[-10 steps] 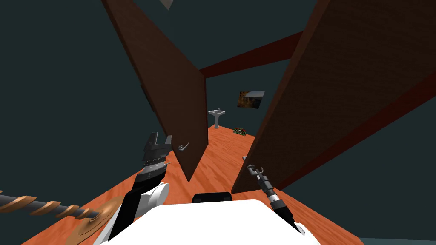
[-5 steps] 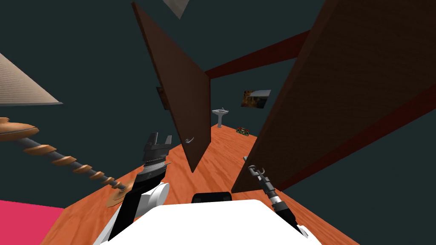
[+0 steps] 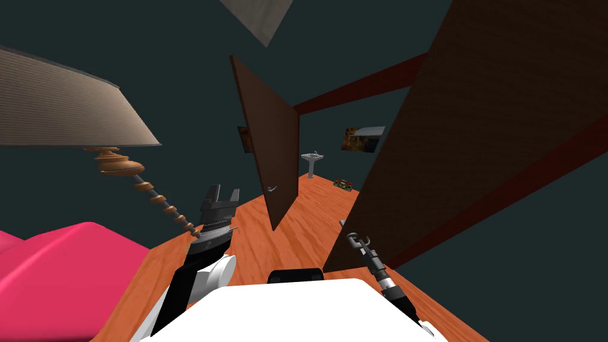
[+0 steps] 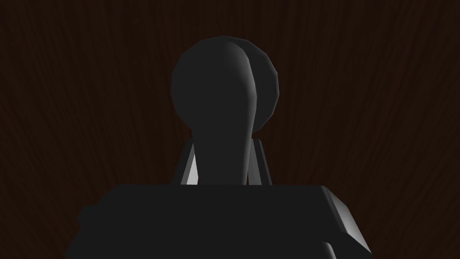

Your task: Pull the door open

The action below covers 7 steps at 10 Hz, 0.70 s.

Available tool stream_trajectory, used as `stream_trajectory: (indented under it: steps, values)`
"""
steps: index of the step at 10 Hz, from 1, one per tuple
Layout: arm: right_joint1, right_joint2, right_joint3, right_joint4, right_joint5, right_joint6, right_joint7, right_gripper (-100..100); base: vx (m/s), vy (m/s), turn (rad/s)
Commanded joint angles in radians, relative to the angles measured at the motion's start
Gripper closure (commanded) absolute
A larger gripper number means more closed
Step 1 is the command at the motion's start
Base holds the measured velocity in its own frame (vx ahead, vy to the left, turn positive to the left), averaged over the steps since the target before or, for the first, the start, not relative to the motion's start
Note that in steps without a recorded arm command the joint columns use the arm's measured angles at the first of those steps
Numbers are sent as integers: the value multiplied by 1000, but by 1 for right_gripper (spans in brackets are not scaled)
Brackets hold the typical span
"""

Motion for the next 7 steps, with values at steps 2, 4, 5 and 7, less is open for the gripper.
stream_trajectory:
  steps: [2,4,5,7]
  values:
    - [-3,-6,-4,20,3,-23,-1,100,-224,-51,155]
    - [-24,-2,14,25,-18,1,9,100,-117,-37,82]
    - [-24,-2,14,25,-18,1,9,100,-173,-58,125]
    - [-40,0,27,31,-34,14,17,100,-165,-42,90]
